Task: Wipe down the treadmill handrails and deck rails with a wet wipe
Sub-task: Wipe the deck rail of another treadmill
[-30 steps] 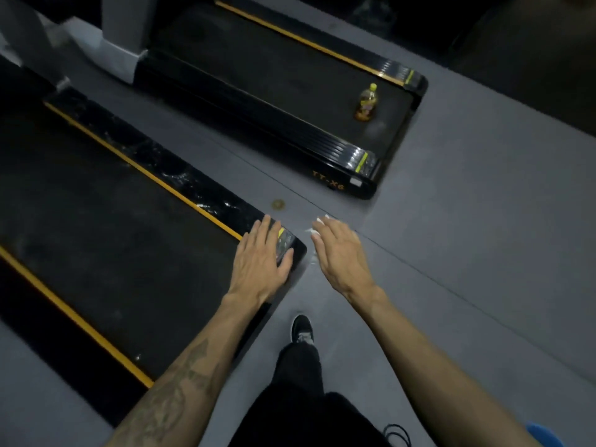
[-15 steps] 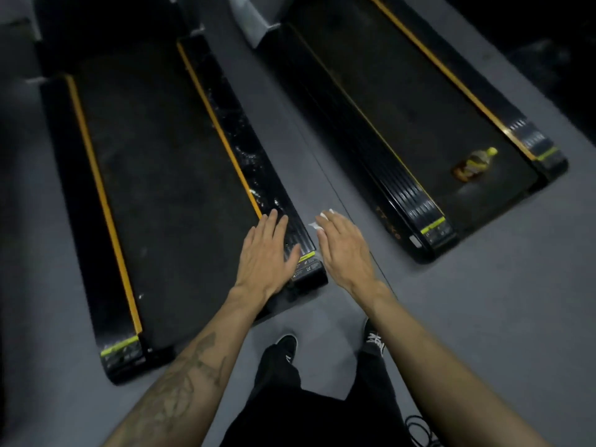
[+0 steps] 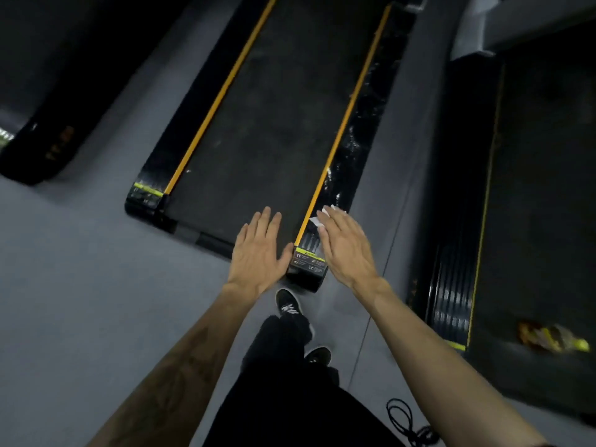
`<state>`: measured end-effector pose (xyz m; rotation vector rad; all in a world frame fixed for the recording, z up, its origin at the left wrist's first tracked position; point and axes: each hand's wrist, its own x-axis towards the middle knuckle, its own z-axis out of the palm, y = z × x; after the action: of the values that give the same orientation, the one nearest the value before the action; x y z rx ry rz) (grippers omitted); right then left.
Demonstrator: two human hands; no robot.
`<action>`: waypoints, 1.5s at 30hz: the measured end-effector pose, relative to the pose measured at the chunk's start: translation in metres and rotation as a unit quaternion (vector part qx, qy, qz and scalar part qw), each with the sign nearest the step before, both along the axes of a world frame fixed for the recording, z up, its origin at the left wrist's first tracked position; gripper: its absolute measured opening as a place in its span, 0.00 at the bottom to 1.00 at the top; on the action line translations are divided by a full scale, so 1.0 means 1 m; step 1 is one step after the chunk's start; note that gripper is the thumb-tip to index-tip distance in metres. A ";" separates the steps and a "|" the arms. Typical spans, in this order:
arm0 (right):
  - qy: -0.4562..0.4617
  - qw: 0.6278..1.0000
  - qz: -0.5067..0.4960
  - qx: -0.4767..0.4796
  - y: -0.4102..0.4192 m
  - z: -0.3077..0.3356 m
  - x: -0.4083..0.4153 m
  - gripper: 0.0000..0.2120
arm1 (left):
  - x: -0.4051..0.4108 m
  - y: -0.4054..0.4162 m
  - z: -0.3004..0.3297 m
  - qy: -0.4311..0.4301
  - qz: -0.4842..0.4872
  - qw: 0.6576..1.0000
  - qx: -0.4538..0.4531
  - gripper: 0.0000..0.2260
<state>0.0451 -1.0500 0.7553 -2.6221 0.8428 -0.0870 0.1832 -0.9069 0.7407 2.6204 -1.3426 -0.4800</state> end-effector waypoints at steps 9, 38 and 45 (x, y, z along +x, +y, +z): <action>-0.002 0.987 0.160 0.011 -0.033 -0.020 0.043 0.20 | -0.009 -0.017 -0.010 0.012 0.149 0.989 -0.017 0.31; 0.007 0.792 0.610 0.008 -0.173 -0.296 0.016 0.20 | -0.210 -0.147 -0.300 0.055 0.544 0.837 0.016 0.31; -0.026 0.761 0.648 0.000 -0.149 -0.466 -0.002 0.19 | -0.219 -0.137 -0.460 0.060 0.579 0.813 0.009 0.26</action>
<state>0.0434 -1.1990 0.2892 -2.5643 -1.0824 0.2177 -0.0362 -1.0439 0.2811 2.7254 0.4211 -0.4007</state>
